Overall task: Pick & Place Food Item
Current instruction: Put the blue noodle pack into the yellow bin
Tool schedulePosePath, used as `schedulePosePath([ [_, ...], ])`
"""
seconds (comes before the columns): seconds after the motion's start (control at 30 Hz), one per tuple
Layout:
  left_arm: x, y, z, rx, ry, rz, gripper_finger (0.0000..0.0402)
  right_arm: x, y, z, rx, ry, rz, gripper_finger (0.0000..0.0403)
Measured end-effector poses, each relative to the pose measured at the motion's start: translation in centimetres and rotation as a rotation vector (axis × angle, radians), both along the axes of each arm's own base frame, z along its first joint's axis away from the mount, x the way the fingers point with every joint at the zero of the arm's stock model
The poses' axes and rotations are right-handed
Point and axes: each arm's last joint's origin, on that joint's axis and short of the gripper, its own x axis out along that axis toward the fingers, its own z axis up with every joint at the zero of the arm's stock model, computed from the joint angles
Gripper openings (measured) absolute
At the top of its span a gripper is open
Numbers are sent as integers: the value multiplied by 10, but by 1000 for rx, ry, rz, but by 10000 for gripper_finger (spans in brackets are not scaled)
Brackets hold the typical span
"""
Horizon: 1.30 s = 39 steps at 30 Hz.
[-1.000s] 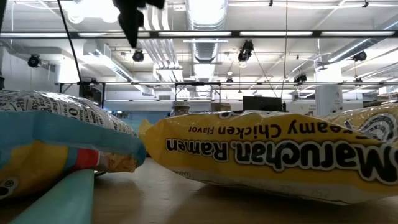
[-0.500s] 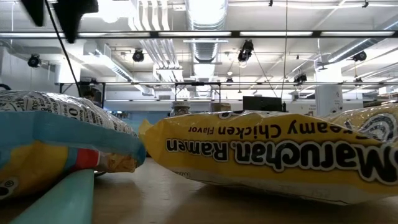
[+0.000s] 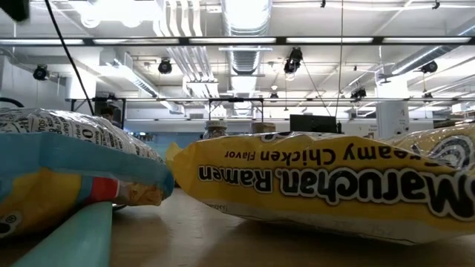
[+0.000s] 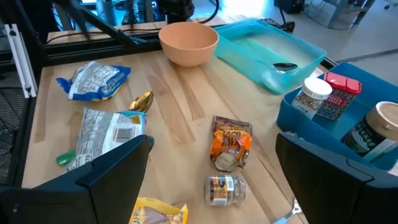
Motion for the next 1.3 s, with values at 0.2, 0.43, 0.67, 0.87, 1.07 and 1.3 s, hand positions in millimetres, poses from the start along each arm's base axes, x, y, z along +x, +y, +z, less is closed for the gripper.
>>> schedulePosePath([
  [0.2,-5,-13,-3,-203,-151,33,250,0,0,0,-5,3,4,349],
  [0.43,-12,-13,-28,-281,69,63,247,2,0,6,-4,-8,8,349],
  [0.67,-10,-19,-42,-270,166,67,247,2,1,7,-4,-9,8,349],
  [0.87,-5,-27,-63,-227,257,39,247,1,1,7,-1,-10,8,349],
  [1.07,-1,-32,-81,-169,307,4,247,1,1,7,13,-12,6,349],
  [1.3,4,-35,-90,-154,310,-23,247,2,1,6,23,-7,14,349],
])
